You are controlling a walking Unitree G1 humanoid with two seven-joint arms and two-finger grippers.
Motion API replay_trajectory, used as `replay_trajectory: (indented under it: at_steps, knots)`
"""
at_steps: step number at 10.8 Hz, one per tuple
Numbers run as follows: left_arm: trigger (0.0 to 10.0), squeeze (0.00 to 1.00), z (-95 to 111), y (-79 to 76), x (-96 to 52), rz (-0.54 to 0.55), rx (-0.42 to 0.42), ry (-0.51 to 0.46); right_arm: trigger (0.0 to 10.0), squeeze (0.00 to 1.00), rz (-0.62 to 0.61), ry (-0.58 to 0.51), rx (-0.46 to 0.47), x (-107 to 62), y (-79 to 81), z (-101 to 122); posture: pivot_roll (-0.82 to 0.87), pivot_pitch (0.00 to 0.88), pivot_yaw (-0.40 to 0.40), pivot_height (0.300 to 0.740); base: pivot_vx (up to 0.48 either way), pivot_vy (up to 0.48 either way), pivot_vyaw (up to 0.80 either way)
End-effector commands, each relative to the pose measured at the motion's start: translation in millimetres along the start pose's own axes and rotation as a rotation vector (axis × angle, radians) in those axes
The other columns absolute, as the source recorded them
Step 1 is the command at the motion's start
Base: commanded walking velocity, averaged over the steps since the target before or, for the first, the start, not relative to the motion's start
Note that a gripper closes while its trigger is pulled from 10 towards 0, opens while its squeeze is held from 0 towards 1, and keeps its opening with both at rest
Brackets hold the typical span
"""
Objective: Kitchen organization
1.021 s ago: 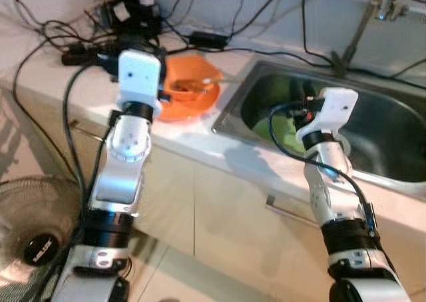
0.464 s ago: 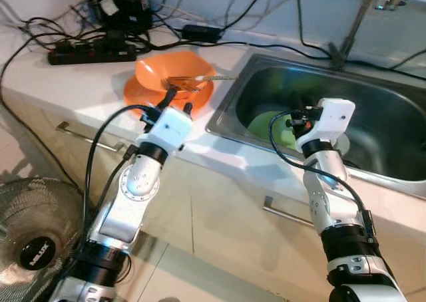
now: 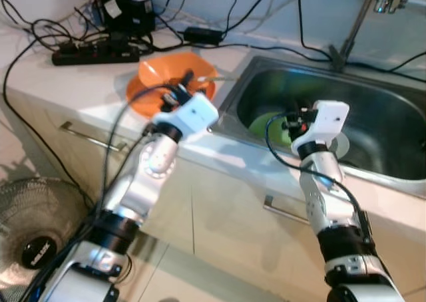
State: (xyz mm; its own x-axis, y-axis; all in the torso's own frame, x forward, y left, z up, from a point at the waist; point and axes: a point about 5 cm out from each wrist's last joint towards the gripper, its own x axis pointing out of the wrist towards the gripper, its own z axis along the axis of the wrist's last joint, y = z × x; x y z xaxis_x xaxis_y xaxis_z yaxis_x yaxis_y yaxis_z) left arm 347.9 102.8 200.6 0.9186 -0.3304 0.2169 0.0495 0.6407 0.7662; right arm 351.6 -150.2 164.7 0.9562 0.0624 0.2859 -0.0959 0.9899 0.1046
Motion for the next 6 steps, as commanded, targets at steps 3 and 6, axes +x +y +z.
replay_trajectory:
  at_steps: [3, 6]
  knots:
    - [10.0, 0.0, -6, -6.0, 5.0, -0.052, 0.056, 0.056, 10.0, 0.0, -0.01, -0.015, 0.0, 2.6, -1.9, 4, 0.22, 0.04, -0.022, 0.74, 0.0, 0.0, 0.0]
    - [10.0, 0.0, -6, -0.5, 16.0, -0.024, 0.119, 0.099, 10.0, 0.0, -0.005, -0.021, 0.004, 4.0, 0.4, 6, 0.22, 0.044, -0.022, 0.74, 0.0, 0.0, 0.0]
